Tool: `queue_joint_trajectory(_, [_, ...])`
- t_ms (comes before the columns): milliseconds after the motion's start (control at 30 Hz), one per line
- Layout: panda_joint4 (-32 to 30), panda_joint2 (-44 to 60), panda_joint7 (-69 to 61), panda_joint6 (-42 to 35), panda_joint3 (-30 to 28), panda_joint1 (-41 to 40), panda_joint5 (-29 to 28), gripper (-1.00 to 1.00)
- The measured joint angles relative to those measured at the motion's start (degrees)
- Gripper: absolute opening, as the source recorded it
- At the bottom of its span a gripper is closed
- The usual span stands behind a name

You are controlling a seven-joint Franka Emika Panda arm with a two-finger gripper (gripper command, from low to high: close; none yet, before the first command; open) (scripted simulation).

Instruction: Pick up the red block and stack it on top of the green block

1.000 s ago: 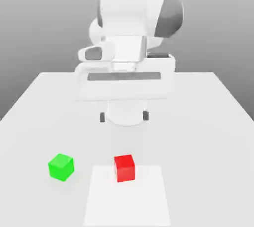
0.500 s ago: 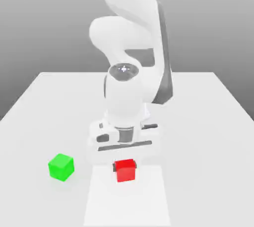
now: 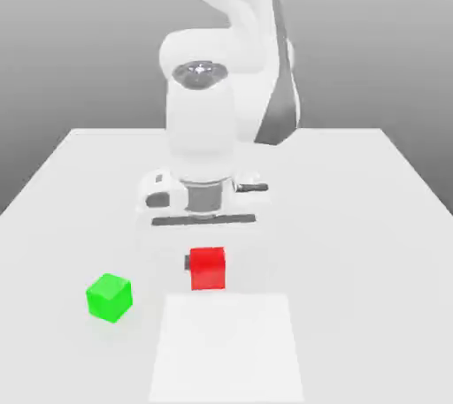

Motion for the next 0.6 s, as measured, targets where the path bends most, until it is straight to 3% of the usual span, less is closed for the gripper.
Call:
queue_joint_trajectory(267, [3.3, -1.4, 18.0, -4.6, -6.3, -11.5, -1.8, -1.0])
queue_joint_trajectory(467, [4.1, 9.3, 15.1, 5.1, -6.0, -11.8, 4.4, -1.0])
queue_joint_trajectory(500, [4.1, 11.0, 14.2, 6.7, -5.4, -12.1, 5.7, 1.0])
queue_joint_trajectory(600, [4.1, 11.0, 14.2, 6.7, -5.4, -12.1, 5.7, 1.0])
